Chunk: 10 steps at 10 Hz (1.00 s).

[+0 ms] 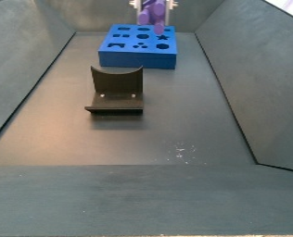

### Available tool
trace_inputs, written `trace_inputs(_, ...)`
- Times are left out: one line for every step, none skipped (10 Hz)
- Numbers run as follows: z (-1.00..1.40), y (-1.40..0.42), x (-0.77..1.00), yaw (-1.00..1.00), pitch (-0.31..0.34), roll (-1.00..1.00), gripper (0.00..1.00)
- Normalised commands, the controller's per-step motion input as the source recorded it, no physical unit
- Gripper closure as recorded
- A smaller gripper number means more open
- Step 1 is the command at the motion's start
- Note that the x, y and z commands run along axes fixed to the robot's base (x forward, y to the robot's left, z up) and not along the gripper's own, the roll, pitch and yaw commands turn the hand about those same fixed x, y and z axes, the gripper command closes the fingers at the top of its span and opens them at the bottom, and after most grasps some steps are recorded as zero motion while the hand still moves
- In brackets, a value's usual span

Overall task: Pick up the 3 prong object. Move up. Rotate the 3 prong object. Place the 3 prong object on the fixture. Regrasp the 3 prong object. Move to above the board. Insert the 3 prong object.
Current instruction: Place the 3 prong object on the fixture.

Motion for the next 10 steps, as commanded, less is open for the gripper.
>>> trace_inputs(0.03,-0.11,1.0,0.04,0.144,0.06,1.0)
trace_inputs(0.03,-0.09,1.0,0.04,0.154,0.05,1.0)
trace_inputs(0.03,-0.08,1.0,0.04,0.161,0.05,1.0)
trace_inputs(-0.18,-0.07,0.91,0.09,-0.1,-1.0,1.0)
trace_inputs(-0.19,-0.05,0.83,0.09,-0.1,-1.0,1.0)
trace_inputs(-0.13,0.03,0.72,0.07,-0.102,-1.0,1.0)
trace_inputs(-0.08,0.02,0.62,0.06,-0.097,-1.0,1.0)
trace_inputs(-0.04,0.02,0.48,0.06,-0.08,-1.0,1.0)
trace_inputs(-0.03,0.03,0.41,0.06,-0.065,-1.0,1.0)
trace_inputs(-0.01,0.04,0.29,0.05,-0.027,-1.0,1.0)
